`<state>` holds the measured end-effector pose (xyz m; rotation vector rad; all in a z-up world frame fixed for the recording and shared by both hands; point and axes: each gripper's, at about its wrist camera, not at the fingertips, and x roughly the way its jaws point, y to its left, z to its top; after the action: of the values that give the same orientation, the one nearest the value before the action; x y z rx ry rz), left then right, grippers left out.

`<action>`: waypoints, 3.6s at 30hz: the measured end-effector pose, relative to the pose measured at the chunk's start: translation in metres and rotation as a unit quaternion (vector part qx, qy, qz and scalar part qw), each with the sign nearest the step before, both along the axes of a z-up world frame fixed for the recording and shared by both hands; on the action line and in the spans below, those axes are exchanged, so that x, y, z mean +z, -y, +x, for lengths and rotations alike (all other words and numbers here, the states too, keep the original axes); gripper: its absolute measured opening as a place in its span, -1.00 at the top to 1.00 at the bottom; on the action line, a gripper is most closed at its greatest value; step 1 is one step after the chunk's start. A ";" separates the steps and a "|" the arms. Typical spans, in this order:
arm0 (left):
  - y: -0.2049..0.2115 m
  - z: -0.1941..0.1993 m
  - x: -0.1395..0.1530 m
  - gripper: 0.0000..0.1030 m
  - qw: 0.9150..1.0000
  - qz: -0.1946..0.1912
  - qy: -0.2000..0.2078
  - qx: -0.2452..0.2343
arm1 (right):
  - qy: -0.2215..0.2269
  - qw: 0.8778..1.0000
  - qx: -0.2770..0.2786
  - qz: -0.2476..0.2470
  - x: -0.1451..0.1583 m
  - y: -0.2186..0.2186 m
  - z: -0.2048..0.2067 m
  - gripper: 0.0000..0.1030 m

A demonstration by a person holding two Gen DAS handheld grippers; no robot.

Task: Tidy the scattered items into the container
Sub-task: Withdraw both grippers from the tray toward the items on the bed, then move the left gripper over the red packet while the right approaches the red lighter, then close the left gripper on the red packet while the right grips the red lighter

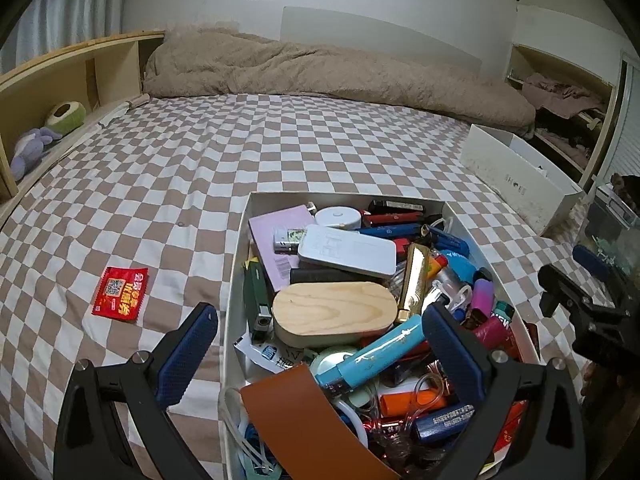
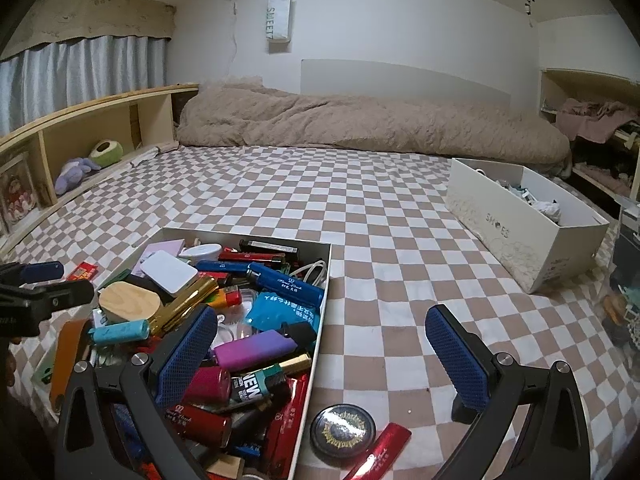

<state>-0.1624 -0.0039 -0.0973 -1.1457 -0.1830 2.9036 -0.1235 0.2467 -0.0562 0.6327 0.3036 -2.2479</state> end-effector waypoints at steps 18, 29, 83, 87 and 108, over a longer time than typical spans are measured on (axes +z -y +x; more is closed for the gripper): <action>0.079 0.008 0.014 -1.00 0.994 0.003 -0.016 0.111 | 0.041 0.997 -0.055 0.024 0.003 -0.052 -0.024 -1.00; 0.133 0.006 0.002 -1.00 0.987 0.020 0.007 0.159 | 0.080 0.987 0.014 0.141 -0.019 -0.052 -0.032 -1.00; 0.160 -0.077 -0.099 -1.00 0.968 -0.070 0.143 0.193 | 0.197 0.941 -0.189 0.198 -0.087 -0.153 -0.145 -1.00; 0.159 -0.078 -0.098 -1.00 0.969 -0.071 0.138 0.194 | 0.209 0.940 -0.190 0.192 -0.085 -0.154 -0.145 -1.00; 0.154 -0.060 -0.080 0.34 0.987 0.000 0.091 0.133 | 0.172 0.954 -0.082 0.229 -0.093 -0.061 -0.116 -1.00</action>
<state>-0.2229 -0.1582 -0.1776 -1.4941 -0.3638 3.0155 -0.2391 0.3077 -0.1487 1.3198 0.6225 -2.1789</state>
